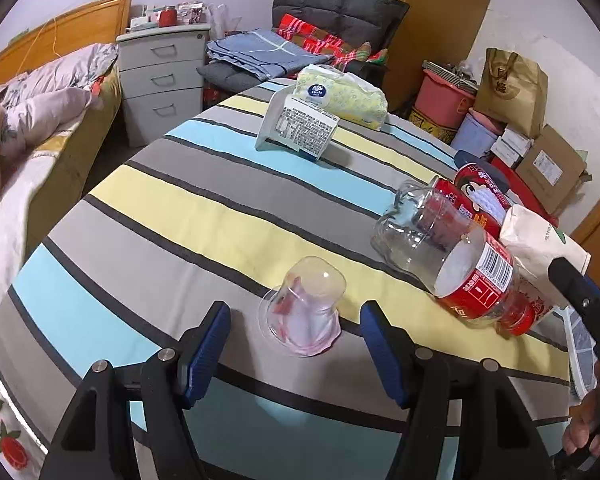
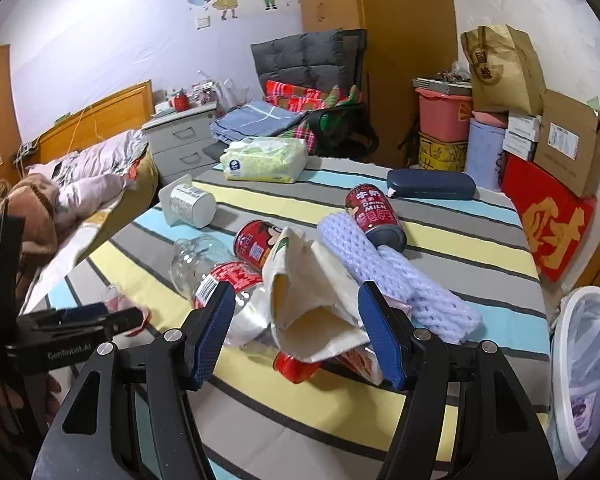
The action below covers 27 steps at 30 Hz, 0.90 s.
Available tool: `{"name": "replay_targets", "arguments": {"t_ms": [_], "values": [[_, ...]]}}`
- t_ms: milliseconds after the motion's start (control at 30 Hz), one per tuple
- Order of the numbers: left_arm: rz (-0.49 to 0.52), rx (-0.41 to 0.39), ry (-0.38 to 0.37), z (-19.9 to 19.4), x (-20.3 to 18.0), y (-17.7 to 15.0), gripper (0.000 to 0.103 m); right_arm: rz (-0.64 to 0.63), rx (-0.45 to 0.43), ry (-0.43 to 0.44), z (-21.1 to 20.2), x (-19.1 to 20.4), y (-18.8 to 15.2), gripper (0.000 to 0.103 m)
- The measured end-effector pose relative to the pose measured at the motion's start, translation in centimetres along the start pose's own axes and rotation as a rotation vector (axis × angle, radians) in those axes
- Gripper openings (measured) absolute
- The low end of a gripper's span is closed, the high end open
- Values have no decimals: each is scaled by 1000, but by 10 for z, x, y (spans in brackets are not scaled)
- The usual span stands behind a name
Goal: Collect trash
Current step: 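Grasp the small clear plastic cup with the left gripper while the right gripper grasps the paper bag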
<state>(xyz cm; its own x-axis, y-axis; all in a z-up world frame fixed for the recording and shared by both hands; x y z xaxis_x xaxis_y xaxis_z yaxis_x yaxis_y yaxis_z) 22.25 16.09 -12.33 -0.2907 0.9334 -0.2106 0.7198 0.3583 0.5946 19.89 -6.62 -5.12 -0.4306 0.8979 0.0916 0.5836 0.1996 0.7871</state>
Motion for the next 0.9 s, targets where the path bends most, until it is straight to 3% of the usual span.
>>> {"name": "replay_targets", "arguments": {"t_ms": [233, 533, 900], "values": [[6, -14, -1, 2, 2, 6, 67, -5, 9, 3, 6, 4, 1, 45], [34, -16, -22, 2, -4, 7, 35, -7, -5, 0, 6, 6, -1, 29], [75, -54, -77, -18, -26, 8, 34, 17, -34, -3, -1, 1, 0, 18]]}}
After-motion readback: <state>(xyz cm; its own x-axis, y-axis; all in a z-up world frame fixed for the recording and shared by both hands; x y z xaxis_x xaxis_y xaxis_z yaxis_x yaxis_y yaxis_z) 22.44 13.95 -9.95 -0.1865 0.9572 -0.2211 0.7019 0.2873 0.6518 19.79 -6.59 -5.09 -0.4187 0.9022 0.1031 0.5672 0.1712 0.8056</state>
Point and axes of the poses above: each gripper's, at about its wrist camera, not at the fingertips, and z roughly the way its jaws point, x to its left, y to its top, the point moved 8 cm from there along z, roughly the way its jaws point, and after that the axes turned 1 degree about y, right-handed, at the moved point
